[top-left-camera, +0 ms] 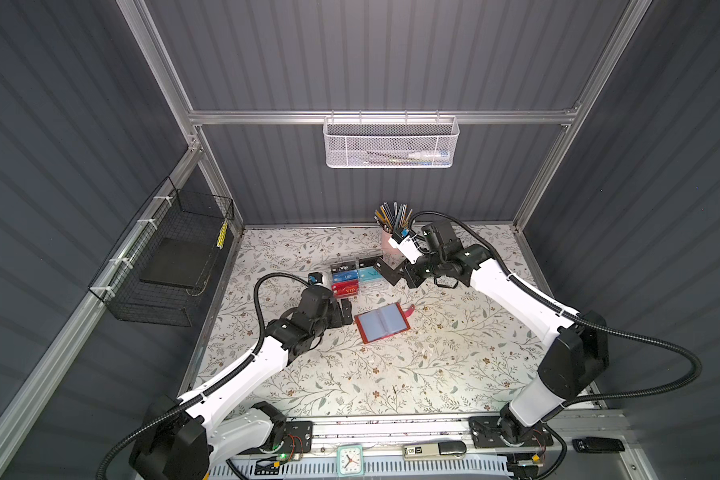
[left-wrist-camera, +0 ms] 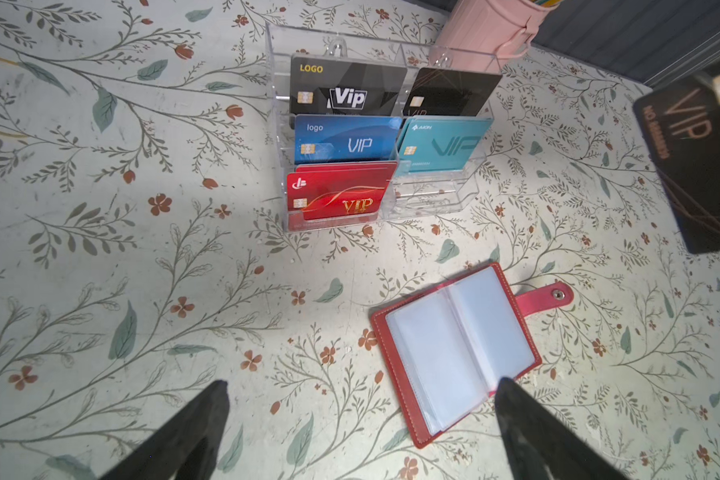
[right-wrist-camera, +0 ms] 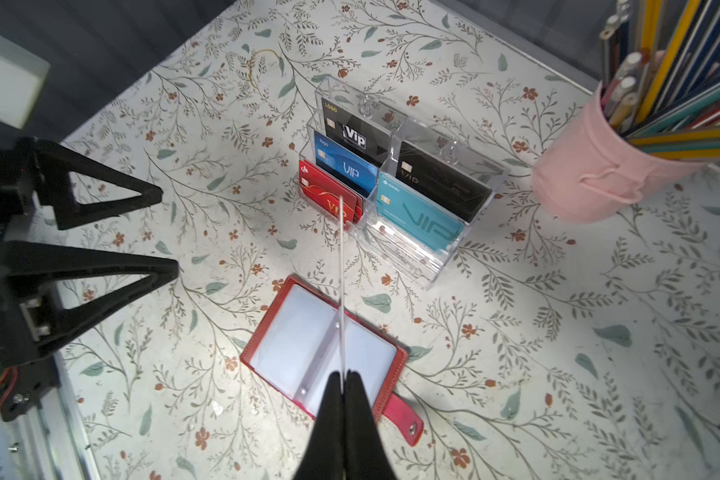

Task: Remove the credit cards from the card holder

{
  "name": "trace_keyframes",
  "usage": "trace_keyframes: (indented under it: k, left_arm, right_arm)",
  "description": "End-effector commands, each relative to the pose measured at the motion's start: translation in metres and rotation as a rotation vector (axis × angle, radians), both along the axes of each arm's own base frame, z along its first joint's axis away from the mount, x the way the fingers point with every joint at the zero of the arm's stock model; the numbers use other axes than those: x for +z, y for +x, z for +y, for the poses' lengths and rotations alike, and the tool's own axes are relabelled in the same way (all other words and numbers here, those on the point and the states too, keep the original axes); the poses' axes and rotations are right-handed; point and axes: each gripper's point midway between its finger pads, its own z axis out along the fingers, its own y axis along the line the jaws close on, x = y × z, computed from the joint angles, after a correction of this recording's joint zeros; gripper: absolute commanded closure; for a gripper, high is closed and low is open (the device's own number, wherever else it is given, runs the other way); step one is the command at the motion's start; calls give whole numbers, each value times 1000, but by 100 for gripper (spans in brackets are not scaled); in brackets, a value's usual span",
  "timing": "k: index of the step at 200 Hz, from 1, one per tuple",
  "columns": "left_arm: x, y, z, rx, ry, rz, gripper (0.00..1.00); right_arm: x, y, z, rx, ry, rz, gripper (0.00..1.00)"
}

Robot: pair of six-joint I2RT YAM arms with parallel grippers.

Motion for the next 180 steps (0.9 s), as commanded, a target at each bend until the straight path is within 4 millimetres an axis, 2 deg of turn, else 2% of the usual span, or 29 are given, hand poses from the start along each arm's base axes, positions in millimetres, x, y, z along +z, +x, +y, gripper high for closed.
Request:
trace_keyframes:
  k: [1,38,61,101,113,155,180]
  left_arm:
    - [-2,2,-1,-3,-10,-13,0]
    - [-11,4,-8,-31,-17,-3,0]
    - [-19,2,-15,-65,-25,27,0]
    - [-26,-1,-20,-90,-89,24,0]
    - [-27,2,-19,-85,-104,27,0]
    - [-34,23,-9,-55,-208,70,0]
    - [-36,32,-17,-57,-249,85,0]
  right_arm:
    - [-6,5,-3,112,-132,-83,100]
    - [-12,20,15,292,-181,-171,100]
    - [-23,34,24,383,-234,-199,100]
    - [-31,60,40,462,-268,-250,100]
    - [-31,62,49,500,-236,-251,100]
    - [-42,84,50,531,-265,-262,100]
    - [-49,93,47,538,-286,-261,100]
